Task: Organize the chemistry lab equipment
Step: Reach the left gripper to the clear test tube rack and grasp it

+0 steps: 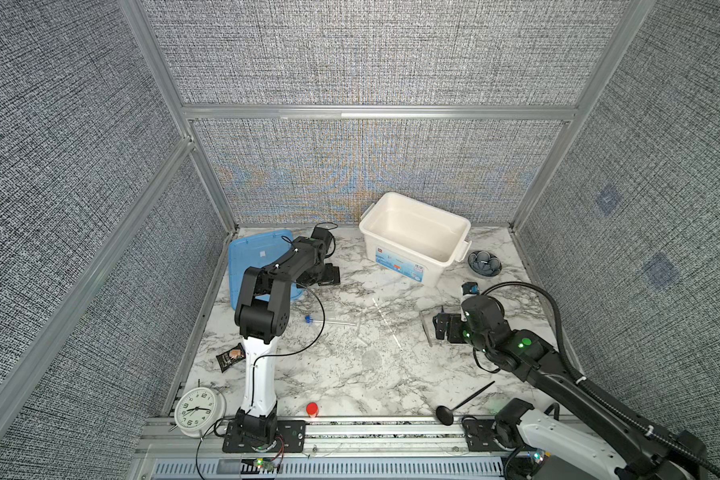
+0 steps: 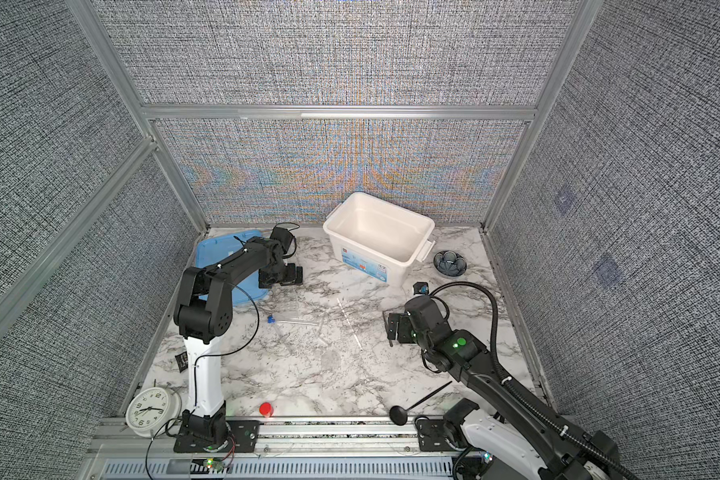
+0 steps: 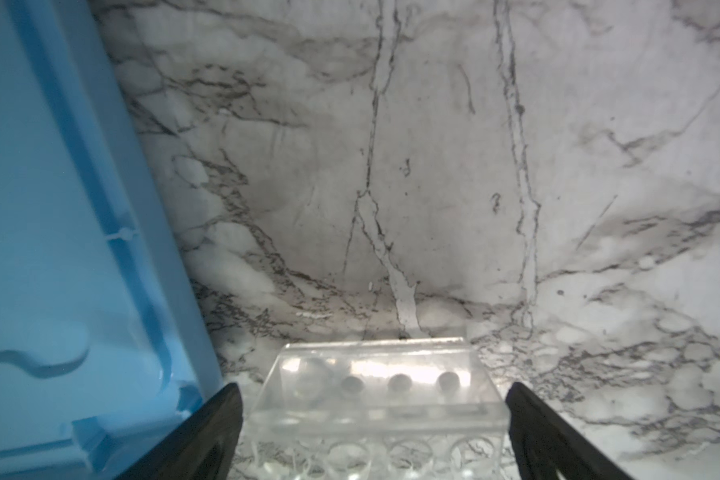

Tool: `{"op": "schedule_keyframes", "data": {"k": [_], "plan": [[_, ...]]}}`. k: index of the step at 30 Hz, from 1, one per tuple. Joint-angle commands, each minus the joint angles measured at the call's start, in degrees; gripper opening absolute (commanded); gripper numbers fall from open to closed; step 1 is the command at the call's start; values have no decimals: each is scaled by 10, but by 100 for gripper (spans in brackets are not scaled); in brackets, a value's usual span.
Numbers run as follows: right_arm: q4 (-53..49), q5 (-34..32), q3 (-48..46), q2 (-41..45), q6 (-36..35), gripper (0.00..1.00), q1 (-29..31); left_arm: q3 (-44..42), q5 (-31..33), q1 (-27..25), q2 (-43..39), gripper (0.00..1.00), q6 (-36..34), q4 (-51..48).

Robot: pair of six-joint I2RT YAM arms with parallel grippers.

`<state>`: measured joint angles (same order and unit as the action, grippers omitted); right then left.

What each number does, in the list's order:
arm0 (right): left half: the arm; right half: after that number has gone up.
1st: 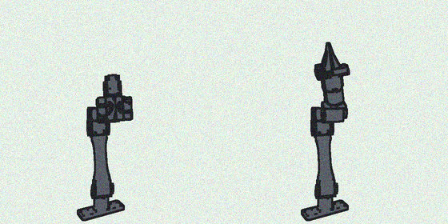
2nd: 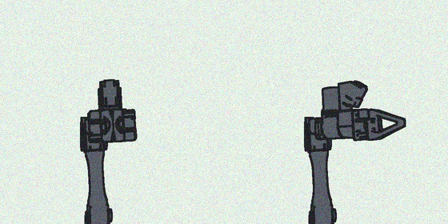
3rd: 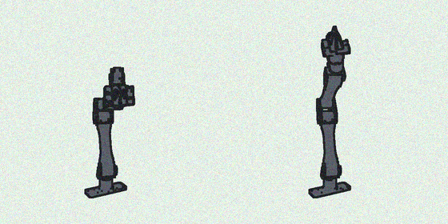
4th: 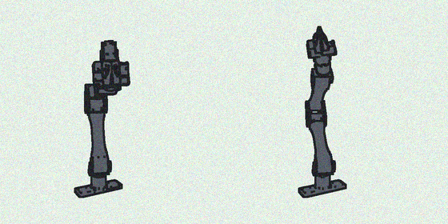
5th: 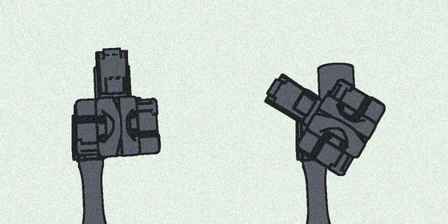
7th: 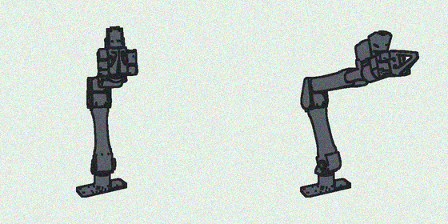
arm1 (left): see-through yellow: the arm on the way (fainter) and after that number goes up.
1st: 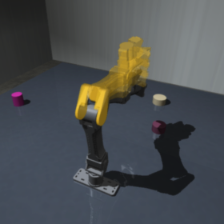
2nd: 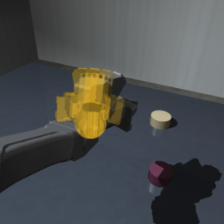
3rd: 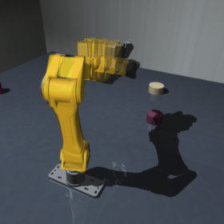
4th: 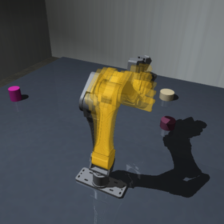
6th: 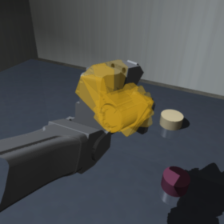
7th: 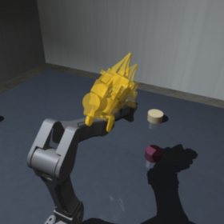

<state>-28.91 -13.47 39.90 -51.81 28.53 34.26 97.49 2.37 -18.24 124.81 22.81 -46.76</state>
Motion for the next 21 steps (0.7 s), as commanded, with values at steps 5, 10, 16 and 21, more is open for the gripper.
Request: {"op": "schedule_keyframes", "data": {"k": [5, 10, 16, 21], "plan": [[13, -2, 1, -5, 8, 99, 2, 11, -30, -7, 13, 90, 19, -7], [17, -1, -4, -6, 11, 99, 2, 13, -36, -19, 15, 82, 27, -4], [17, -1, -3, -4, 18, 99, 2, 20, -53, -45, 10, 78, 30, -3], [19, -8, -10, 3, 27, 99, 2, 41, -55, -87, 16, 78, 27, -7]]}}
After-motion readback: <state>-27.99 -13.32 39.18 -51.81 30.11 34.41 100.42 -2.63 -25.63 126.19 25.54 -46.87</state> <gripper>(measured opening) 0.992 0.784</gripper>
